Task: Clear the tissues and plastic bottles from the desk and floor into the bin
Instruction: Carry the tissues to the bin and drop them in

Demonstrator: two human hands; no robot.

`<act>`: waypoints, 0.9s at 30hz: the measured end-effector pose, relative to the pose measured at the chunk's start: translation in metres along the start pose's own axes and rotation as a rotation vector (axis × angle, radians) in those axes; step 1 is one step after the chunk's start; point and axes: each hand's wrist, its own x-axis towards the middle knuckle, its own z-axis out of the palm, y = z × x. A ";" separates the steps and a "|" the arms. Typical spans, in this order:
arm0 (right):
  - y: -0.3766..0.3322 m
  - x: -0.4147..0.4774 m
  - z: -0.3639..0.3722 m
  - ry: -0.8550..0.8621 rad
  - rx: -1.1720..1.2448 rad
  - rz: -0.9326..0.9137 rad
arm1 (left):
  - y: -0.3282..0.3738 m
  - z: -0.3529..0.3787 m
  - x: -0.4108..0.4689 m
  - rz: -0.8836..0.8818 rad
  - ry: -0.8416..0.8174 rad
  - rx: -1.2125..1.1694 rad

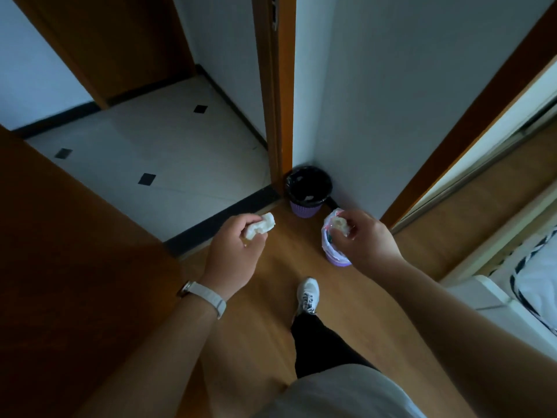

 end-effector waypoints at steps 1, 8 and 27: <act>0.002 0.017 0.004 0.004 0.012 0.014 | -0.003 0.003 0.017 -0.006 -0.009 0.014; 0.022 0.147 0.015 -0.016 0.078 0.096 | 0.002 0.040 0.157 -0.019 -0.119 0.097; 0.095 0.363 0.065 -0.111 0.060 0.274 | -0.030 0.141 0.402 -0.065 -0.316 0.177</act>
